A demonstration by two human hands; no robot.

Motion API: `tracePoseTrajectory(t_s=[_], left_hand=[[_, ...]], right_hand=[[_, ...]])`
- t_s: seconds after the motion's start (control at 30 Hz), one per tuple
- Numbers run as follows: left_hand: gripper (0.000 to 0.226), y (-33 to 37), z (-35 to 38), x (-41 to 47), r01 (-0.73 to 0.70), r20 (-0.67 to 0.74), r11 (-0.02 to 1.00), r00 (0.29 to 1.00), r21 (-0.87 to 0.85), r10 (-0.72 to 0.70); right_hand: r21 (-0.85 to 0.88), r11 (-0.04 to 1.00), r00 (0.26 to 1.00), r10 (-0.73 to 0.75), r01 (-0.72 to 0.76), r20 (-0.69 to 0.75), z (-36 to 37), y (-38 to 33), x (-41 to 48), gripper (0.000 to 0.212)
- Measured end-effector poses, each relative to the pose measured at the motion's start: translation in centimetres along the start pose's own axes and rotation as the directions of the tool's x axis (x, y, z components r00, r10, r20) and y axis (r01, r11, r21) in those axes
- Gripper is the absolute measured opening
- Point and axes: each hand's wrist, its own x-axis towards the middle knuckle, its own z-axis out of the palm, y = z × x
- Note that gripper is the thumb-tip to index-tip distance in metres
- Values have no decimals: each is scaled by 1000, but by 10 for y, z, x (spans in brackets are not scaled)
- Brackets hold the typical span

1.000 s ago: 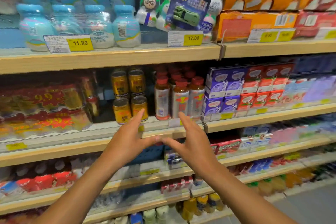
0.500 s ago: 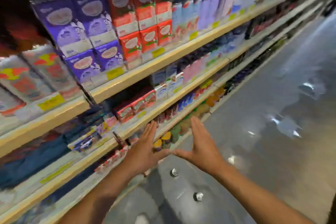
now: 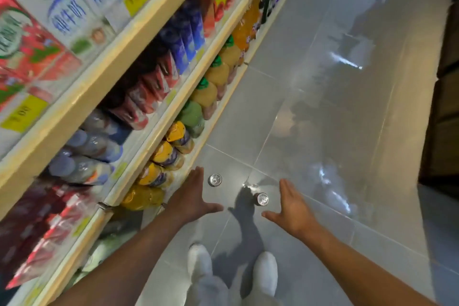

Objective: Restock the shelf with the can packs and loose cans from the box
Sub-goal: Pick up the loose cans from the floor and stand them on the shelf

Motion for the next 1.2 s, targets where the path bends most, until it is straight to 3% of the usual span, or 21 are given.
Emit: tracePoseTrajectory(t_s=[0.1, 0.2, 0.37, 0.63, 0.87, 1.2], left_hand=[[126, -30, 58, 58, -23, 84, 997, 996, 72, 17], [120, -55, 112, 115, -47, 77, 991, 996, 128, 38], [111, -91, 188, 199, -90, 98, 970, 993, 227, 69], [95, -130, 251, 293, -59, 110, 956, 994, 288, 28], [59, -141, 266, 309, -74, 29, 970, 997, 232, 69], [56, -118, 228, 266, -79, 44, 980, 996, 184, 72]], right_hand=[[-22, 995, 994, 102, -101, 45, 64, 52, 38, 106], [-44, 986, 982, 162, -159, 99, 124, 92, 74, 103], [-66, 985, 978, 167, -160, 125, 199, 136, 140, 96], [-163, 979, 980, 147, -125, 133, 269, 163, 233, 96], [-227, 964, 985, 159, -141, 62, 292, 167, 247, 55], [-233, 960, 984, 169, -153, 53, 247, 145, 215, 44]])
